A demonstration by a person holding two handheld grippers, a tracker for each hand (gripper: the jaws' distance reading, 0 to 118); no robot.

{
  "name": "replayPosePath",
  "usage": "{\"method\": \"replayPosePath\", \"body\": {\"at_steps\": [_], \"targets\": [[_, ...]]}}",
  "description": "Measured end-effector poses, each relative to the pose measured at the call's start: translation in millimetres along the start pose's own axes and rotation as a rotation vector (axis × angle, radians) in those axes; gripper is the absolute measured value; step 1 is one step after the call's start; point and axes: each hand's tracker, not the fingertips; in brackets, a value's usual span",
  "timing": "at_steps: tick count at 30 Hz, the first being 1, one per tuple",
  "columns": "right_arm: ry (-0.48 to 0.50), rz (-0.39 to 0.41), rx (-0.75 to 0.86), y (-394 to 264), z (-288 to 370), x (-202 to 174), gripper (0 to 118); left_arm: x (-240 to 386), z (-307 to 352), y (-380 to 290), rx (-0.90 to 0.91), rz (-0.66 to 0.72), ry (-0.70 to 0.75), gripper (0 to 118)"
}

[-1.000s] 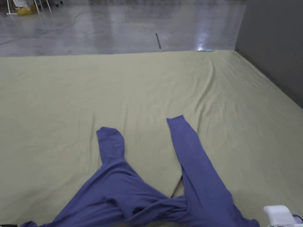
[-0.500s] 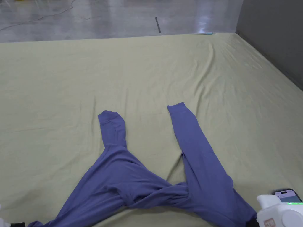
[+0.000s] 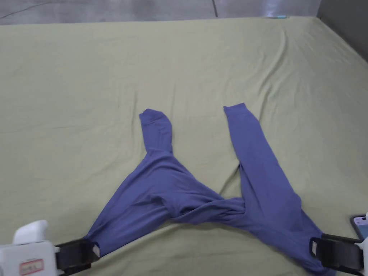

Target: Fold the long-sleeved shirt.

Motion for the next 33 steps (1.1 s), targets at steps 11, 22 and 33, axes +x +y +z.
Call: {"method": "replayPosePath", "body": {"at_steps": [11,22,33], "targets": [[0.198,0.155,-0.192,-52,-46,-85,3,77,-59,84,0.007,-0.157,0.000,53],[0.159,0.103,-0.251,-66,-50,-65,3,143,-196,231,-0.120,-0.162,0.125,84],[0.076,-0.015,-0.148,-19,-45,-24,3,156,-132,218,-0.038,-0.306,0.096,6]]}}
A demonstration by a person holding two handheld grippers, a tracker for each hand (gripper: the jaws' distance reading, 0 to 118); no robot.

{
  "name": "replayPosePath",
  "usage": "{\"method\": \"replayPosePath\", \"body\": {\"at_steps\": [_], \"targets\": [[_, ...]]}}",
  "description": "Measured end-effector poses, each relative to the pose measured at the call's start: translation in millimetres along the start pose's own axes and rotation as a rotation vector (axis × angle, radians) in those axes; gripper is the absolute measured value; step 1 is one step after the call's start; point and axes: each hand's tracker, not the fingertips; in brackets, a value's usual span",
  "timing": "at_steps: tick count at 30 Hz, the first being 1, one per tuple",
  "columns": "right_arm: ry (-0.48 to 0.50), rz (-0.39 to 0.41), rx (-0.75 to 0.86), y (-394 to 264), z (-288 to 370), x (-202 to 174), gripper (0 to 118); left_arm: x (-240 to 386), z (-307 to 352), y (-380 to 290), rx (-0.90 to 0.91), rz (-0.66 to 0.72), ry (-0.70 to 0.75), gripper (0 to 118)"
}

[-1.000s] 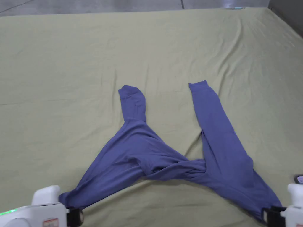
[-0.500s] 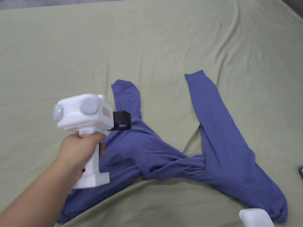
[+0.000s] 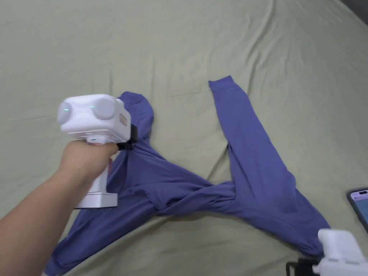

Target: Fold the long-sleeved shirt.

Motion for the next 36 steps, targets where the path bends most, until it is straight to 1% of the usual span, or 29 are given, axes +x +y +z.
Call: {"method": "replayPosePath", "body": {"at_steps": [2,4,5,6,7,8,9,10,11,12,13,15,16,17,18,19,20,21,22,23,24,26,28,29,30,32,33,35,36], "targets": [[-0.014,-0.025,0.052,23,8,13,3,-2,29,-2,0.049,0.013,-0.045,6],[-0.054,-0.061,0.100,46,14,22,3,-3,55,-9,0.097,0.011,-0.078,6],[-0.057,-0.065,0.122,59,15,26,3,-1,64,-11,0.105,0.004,-0.088,6],[-0.040,-0.060,0.126,71,13,29,3,-1,72,-14,0.115,0.006,-0.094,6],[-0.013,-0.066,0.136,84,8,34,6,-2,78,-16,0.125,0.010,-0.104,6],[0.054,-0.085,0.132,96,2,37,33,-2,84,-18,0.130,0.014,-0.117,6],[0.062,-0.086,0.097,111,-8,39,99,0,85,-19,0.126,0.011,-0.116,6],[0.047,-0.090,0.032,123,-22,41,118,0,89,-21,0.132,0.008,-0.116,6],[0.047,-0.090,0.007,128,-38,42,112,1,92,-24,0.139,0.008,-0.117,6],[0.027,-0.087,0.002,133,-48,38,112,3,95,-26,0.144,-0.002,-0.108,6],[-0.022,-0.084,-0.039,136,-60,35,114,5,96,-28,0.149,-0.007,-0.108,6],[-0.094,-0.102,-0.100,137,-89,30,113,3,104,-33,0.168,0.011,-0.141,6],[-0.097,-0.102,-0.123,151,-85,37,106,3,108,-35,0.176,0.022,-0.155,6],[-0.098,-0.103,-0.132,152,-90,36,84,1,113,-38,0.184,0.024,-0.165,6],[-0.099,-0.098,-0.132,151,-95,32,42,0,118,-41,0.200,0.028,-0.167,6],[-0.123,-0.070,-0.128,148,-95,26,34,-2,124,-44,0.214,0.033,-0.166,6],[-0.234,0.008,-0.086,149,-95,27,23,-4,129,-48,0.225,0.028,-0.166,6],[-0.193,0.082,-0.049,146,-91,23,6,-7,135,-52,0.233,0.030,-0.171,6],[-0.153,0.122,-0.043,143,-88,21,6,-11,138,-54,0.237,0.047,-0.184,6],[-0.141,0.120,-0.027,141,-82,20,6,-17,142,-55,0.236,0.070,-0.204,6],[-0.157,0.108,-0.027,138,-73,10,6,-23,146,-56,0.239,0.092,-0.219,6],[-0.127,0.150,0.094,140,-41,3,6,-35,157,-52,0.255,0.107,-0.217,6],[-0.088,0.154,0.174,150,1,-3,6,-48,175,-44,0.282,0.130,-0.224,6],[-0.072,0.169,0.234,156,27,-8,6,-55,188,-39,0.311,0.148,-0.239,6],[-0.089,0.200,0.294,163,52,-15,6,-62,202,-33,0.341,0.164,-0.256,6],[-0.164,0.283,0.414,177,101,-33,6,-75,232,-16,0.410,0.183,-0.280,6],[-0.177,0.316,0.475,187,125,-41,6,-81,249,-8,0.451,0.188,-0.282,6],[-0.169,0.329,0.554,209,167,-55,6,-91,280,12,0.515,0.206,-0.282,6],[-0.168,0.321,0.607,223,186,-59,6,-95,296,23,0.552,0.215,-0.289,6]]}}
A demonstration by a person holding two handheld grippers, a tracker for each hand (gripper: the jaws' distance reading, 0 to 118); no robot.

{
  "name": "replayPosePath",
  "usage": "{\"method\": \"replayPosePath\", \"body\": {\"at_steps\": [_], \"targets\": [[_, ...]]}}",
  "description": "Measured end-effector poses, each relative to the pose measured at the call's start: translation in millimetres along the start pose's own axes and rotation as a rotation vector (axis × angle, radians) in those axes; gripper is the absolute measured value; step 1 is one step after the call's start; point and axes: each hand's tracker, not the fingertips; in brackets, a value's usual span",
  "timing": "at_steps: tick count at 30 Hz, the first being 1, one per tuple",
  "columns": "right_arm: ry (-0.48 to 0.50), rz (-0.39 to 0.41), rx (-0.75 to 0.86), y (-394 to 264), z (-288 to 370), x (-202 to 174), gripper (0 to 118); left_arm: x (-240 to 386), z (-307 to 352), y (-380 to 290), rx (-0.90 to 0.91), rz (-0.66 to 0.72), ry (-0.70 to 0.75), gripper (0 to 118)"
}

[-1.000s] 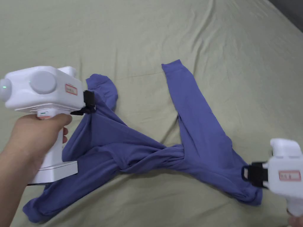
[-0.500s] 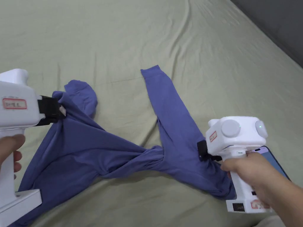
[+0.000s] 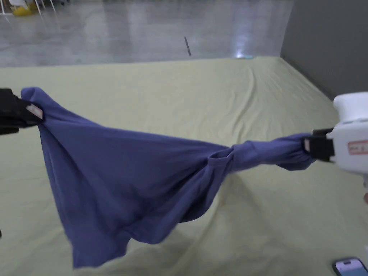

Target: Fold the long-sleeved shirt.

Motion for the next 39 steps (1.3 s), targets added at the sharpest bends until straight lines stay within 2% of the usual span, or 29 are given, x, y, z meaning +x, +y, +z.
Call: {"method": "replayPosePath", "body": {"at_steps": [4,6,10,11,15,20,24,32,35,39], "targets": [[-0.051,0.086,0.114,85,12,-5,6,17,22,64,0.100,0.007,-0.064,6],[-0.074,0.122,0.150,127,12,-10,6,37,27,96,0.148,-0.031,-0.045,6],[-0.114,0.123,0.188,209,2,-15,6,61,23,158,0.193,-0.066,-0.015,6],[-0.133,0.148,0.196,229,0,-18,6,67,22,174,0.213,-0.067,-0.015,6],[-0.133,0.122,0.207,300,-10,-17,6,84,9,230,0.263,-0.081,0.015,6],[-0.140,0.099,0.200,362,-30,-19,6,92,-19,291,0.278,-0.033,0.028,6],[-0.178,0.044,0.211,398,-49,-17,6,116,-27,302,0.306,-0.028,0.057,6],[-0.160,-0.001,0.224,419,-88,-16,6,123,-56,308,0.303,-0.047,0.089,6],[-0.144,0.033,0.173,393,-118,-13,6,108,-81,287,0.244,-0.057,0.093,6],[-0.100,0.062,0.067,317,-164,-13,6,71,-121,228,0.093,-0.060,0.120,6]]}}
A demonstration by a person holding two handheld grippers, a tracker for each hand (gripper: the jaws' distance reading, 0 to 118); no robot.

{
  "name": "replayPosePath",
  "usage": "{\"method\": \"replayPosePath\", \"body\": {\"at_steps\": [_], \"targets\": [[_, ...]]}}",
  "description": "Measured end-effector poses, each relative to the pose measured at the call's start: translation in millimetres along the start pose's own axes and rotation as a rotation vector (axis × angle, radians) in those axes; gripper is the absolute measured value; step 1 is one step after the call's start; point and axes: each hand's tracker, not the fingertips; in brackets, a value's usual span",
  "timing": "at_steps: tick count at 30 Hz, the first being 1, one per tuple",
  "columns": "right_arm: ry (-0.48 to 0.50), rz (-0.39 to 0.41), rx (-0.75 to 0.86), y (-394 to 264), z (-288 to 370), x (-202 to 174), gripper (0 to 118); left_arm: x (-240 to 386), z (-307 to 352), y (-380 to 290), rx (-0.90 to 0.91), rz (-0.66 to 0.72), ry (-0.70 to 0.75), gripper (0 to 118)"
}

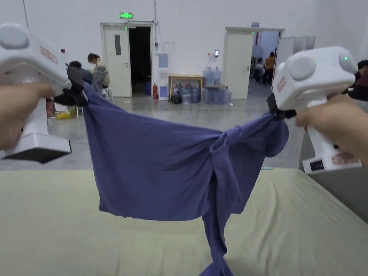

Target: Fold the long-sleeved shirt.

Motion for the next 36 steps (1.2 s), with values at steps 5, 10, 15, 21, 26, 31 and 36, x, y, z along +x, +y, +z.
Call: {"method": "replayPosePath", "body": {"at_steps": [5,10,15,21,26,31,36], "targets": [[0.088,0.050,-0.196,-147,-38,-19,6,-55,-42,-96,-0.201,0.003,0.033,6],[0.149,0.068,-0.328,-285,-41,-32,6,-108,-57,-205,-0.415,-0.042,0.042,6],[0.199,0.055,-0.405,-398,10,-40,6,-154,-18,-314,-0.540,0.012,0.043,5],[0.250,-0.005,-0.467,-474,57,-47,6,-190,42,-397,-0.614,0.012,0.097,5],[0.237,-0.044,-0.539,-516,48,-59,6,-192,62,-447,-0.625,0.024,0.121,5],[0.212,-0.109,-0.550,-552,31,-69,15,-178,65,-496,-0.632,0.066,0.067,5],[0.111,-0.197,-0.562,-548,41,-61,110,-157,81,-510,-0.564,0.144,-0.021,96]]}}
